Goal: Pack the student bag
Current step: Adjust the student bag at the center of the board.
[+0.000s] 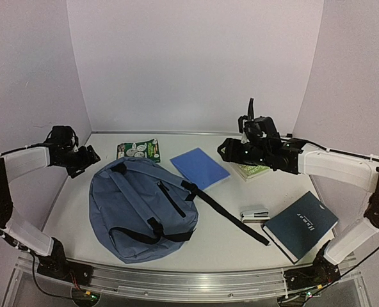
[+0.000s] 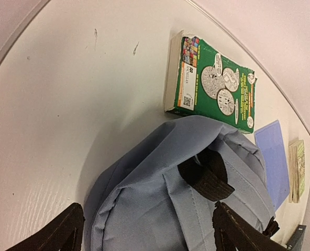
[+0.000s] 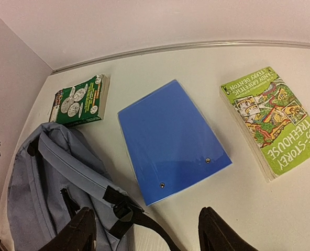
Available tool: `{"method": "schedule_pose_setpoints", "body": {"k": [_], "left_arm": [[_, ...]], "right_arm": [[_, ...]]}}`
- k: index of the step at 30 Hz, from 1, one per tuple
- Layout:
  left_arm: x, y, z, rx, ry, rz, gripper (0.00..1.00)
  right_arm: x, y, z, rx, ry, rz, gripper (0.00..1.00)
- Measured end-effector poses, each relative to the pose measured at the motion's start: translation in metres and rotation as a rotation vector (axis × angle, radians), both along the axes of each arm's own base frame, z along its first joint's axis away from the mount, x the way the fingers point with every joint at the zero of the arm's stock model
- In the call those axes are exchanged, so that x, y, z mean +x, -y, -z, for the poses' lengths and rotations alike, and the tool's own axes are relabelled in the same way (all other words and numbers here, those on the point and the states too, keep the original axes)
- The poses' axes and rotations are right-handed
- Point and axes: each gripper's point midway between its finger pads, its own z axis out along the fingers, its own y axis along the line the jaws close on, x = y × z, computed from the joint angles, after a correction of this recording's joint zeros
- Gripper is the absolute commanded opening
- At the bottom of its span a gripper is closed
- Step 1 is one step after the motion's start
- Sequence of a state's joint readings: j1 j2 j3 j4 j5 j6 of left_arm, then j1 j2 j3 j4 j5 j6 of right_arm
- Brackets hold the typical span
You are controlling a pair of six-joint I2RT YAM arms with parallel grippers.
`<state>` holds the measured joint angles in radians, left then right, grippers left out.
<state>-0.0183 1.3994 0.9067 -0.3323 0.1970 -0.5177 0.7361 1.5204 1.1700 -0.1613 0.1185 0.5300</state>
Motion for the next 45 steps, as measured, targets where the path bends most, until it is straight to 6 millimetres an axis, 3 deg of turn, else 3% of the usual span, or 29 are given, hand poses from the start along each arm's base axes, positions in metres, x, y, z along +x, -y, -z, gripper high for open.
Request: {"method": "schedule_pose_setpoints", "body": {"k": [5, 10, 16, 25, 28, 31, 32, 34, 38, 40, 43, 45], "left_arm": [[0.008, -0.013, 0.029, -0.065, -0.063, -0.01, 0.83], [0.015, -0.003, 0.045, -0.139, -0.082, 0.039, 0.7], [0.014, 0.011, 0.051, -0.2, -0.074, 0.102, 0.66], [0.012, 0.009, 0.066, -0.192, -0.103, 0.088, 0.64], [0.01, 0.008, 0.07, -0.19, -0.112, 0.083, 0.45], [0.01, 0.01, 0.07, -0.202, -0.104, 0.092, 0.08], [0.01, 0.011, 0.069, -0.205, -0.1, 0.098, 0.01], [0.01, 0.014, 0.067, -0.218, -0.094, 0.109, 0.0], [0.01, 0.02, 0.057, -0.25, -0.066, 0.137, 0.0], [0.009, 0.023, 0.041, -0.262, -0.037, 0.145, 0.0], [0.005, 0.026, -0.004, -0.265, 0.039, 0.166, 0.0], [0.004, 0.028, -0.046, -0.259, 0.118, 0.186, 0.0]], "right_arm": [[-0.004, 0.004, -0.001, 0.012, -0.005, 0.008, 0.66], [-0.007, 0.006, -0.001, 0.014, -0.011, 0.012, 0.65], [-0.009, 0.008, -0.004, 0.019, -0.01, 0.014, 0.65], [-0.011, 0.01, -0.009, 0.029, -0.003, 0.016, 0.65], [-0.014, 0.013, -0.008, 0.029, -0.007, 0.017, 0.64], [-0.015, 0.014, -0.008, 0.029, -0.007, 0.017, 0.64], [-0.015, 0.014, -0.009, 0.03, -0.007, 0.018, 0.64], [-0.015, 0.014, -0.009, 0.032, -0.006, 0.018, 0.64], [-0.016, 0.015, -0.012, 0.037, -0.002, 0.02, 0.63], [-0.017, 0.016, -0.015, 0.038, 0.002, 0.022, 0.63], [-0.017, 0.018, -0.018, 0.041, 0.008, 0.026, 0.63], [-0.017, 0.019, -0.019, 0.042, 0.012, 0.03, 0.63]]}}
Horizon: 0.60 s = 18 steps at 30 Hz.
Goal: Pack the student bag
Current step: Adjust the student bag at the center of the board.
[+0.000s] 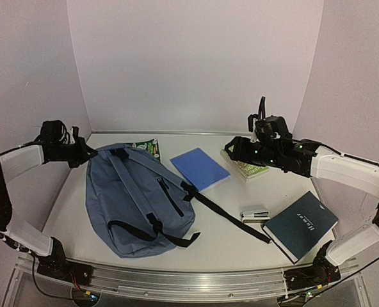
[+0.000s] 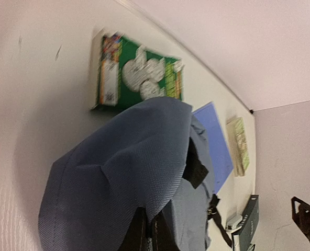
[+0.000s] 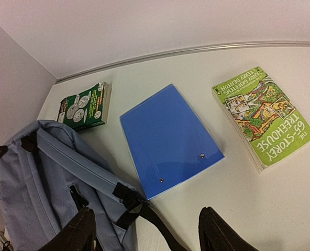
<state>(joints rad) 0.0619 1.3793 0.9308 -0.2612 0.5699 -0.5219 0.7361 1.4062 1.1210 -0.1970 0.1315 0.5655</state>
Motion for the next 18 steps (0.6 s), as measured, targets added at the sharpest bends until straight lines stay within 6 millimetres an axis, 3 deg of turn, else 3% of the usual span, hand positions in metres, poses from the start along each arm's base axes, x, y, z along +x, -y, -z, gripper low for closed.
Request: {"method": "schedule_pose_setpoints", "body": {"k": [6, 10, 14, 18], "left_arm": [[-0.008, 0.001, -0.145, 0.025, 0.288, 0.01, 0.0], [-0.033, 0.008, -0.216, 0.026, 0.452, 0.048, 0.0], [-0.059, 0.034, -0.245, 0.004, 0.524, 0.139, 0.0], [-0.082, 0.099, -0.242, -0.027, 0.525, 0.341, 0.0]], "right_arm": [[0.001, 0.002, -0.001, -0.003, 0.005, 0.008, 0.64], [0.001, 0.003, -0.001, -0.005, 0.005, 0.013, 0.64], [0.001, 0.003, -0.001, -0.002, 0.003, 0.019, 0.63], [0.001, 0.003, 0.0, 0.004, 0.0, 0.026, 0.64]]}}
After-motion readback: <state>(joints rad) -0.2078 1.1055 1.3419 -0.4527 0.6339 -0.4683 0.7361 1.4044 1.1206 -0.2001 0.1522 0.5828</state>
